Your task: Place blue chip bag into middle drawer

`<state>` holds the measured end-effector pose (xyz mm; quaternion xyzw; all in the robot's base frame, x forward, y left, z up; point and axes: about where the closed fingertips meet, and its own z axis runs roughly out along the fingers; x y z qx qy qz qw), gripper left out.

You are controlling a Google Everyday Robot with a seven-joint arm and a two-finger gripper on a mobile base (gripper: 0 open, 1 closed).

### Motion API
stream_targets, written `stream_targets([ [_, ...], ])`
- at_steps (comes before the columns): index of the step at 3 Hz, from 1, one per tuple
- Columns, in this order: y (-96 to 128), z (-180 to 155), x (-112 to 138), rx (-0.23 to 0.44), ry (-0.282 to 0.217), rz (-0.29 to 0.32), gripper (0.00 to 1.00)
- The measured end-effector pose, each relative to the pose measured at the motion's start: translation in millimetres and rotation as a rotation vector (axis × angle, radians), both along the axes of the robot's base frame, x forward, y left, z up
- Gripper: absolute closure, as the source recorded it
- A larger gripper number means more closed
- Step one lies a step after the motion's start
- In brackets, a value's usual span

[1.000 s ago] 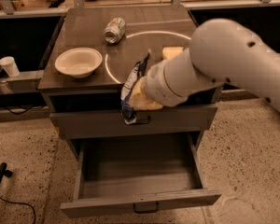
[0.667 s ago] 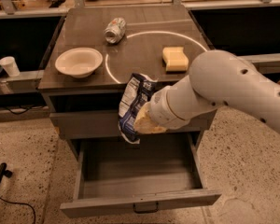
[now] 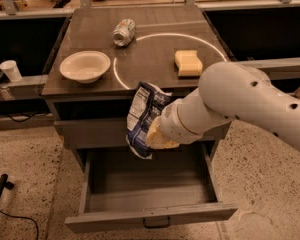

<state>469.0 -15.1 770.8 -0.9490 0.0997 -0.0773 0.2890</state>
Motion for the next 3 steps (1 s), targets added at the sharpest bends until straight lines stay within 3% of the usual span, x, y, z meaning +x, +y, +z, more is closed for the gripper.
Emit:
stream_targets([
  [2, -41, -99, -31, -0.1, 0.01, 0.079, 1.0],
  [3, -40, -131, -32, -0.1, 0.018, 0.1, 1.0],
])
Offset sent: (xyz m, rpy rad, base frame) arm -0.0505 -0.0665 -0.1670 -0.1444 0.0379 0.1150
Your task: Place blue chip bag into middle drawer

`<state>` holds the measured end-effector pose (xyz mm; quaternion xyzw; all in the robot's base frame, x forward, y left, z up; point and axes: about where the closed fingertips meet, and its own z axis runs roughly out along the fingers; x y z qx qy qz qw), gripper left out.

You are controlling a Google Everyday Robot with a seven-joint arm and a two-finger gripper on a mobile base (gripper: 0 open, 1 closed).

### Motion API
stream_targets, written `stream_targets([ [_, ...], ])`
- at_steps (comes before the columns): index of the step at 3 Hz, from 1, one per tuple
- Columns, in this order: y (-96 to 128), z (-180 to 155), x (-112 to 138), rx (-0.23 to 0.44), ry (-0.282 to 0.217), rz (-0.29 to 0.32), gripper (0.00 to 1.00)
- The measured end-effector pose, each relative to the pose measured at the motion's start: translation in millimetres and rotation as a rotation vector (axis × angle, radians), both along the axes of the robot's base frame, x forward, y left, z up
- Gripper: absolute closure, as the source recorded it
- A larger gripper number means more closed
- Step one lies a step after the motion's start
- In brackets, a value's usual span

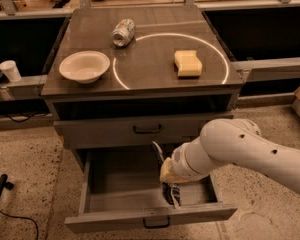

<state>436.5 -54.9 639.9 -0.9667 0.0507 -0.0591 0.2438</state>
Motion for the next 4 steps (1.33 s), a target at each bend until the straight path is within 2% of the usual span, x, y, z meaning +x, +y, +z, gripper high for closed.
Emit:
stream_targets([
  [2, 19, -43, 14, 0.041, 0.032, 0.002, 1.0],
  [3, 31, -64, 22, 0.076, 0.063, -0.027, 1.0],
  [4, 38, -80, 32, 0.102, 0.084, -0.108, 1.0],
])
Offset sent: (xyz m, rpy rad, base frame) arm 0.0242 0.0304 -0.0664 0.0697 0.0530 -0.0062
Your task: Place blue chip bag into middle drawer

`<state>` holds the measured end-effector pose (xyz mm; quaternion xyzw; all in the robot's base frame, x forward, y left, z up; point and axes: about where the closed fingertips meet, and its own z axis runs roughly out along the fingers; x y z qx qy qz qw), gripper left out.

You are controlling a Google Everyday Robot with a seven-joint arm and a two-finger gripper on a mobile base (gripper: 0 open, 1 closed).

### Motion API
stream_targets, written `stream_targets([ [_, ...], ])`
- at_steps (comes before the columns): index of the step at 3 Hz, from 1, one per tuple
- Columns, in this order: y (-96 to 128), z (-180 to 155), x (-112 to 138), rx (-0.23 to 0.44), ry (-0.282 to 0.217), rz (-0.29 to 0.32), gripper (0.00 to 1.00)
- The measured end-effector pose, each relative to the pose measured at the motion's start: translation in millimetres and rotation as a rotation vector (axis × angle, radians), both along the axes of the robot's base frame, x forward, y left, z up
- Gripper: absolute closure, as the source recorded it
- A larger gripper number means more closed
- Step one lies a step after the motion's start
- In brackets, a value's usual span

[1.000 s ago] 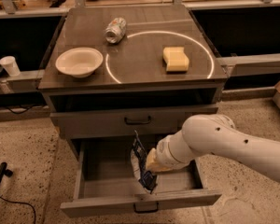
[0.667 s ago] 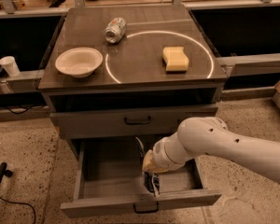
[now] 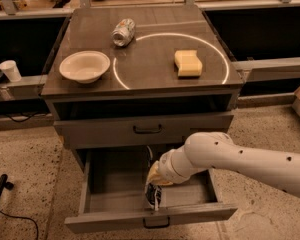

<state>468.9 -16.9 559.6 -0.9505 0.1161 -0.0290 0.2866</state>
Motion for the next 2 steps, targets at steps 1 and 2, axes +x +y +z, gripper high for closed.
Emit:
stream_targets([
  [1, 7.0, -3.7, 15.2, 0.061, -0.01, -0.146, 1.0],
  [2, 5.7, -1.3, 21.5, 0.102, -0.029, -0.228, 1.0],
])
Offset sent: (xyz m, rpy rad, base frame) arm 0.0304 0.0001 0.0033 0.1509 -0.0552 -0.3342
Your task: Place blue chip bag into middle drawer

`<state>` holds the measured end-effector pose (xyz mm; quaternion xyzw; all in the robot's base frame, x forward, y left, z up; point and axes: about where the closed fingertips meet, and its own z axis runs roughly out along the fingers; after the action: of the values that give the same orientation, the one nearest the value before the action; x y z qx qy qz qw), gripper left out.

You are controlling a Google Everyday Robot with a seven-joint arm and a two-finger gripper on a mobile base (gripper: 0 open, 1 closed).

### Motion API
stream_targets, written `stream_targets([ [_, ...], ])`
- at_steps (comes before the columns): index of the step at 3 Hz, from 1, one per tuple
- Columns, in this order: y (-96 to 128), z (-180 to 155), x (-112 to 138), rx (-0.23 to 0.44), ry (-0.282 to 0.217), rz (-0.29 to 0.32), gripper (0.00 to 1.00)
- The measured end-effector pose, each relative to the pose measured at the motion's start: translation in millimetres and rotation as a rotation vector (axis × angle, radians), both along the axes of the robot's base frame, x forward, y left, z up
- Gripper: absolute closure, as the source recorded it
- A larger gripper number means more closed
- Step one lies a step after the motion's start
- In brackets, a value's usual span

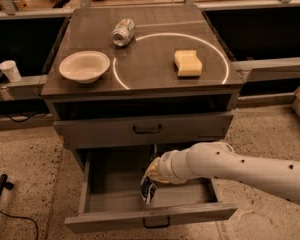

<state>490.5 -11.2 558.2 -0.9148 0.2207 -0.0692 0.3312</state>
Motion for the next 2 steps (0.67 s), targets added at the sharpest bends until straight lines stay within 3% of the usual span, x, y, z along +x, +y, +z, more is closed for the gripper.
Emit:
stream_targets([
  [2, 0.9, 0.9, 2.0, 0.005, -0.006, -0.005, 0.5],
])
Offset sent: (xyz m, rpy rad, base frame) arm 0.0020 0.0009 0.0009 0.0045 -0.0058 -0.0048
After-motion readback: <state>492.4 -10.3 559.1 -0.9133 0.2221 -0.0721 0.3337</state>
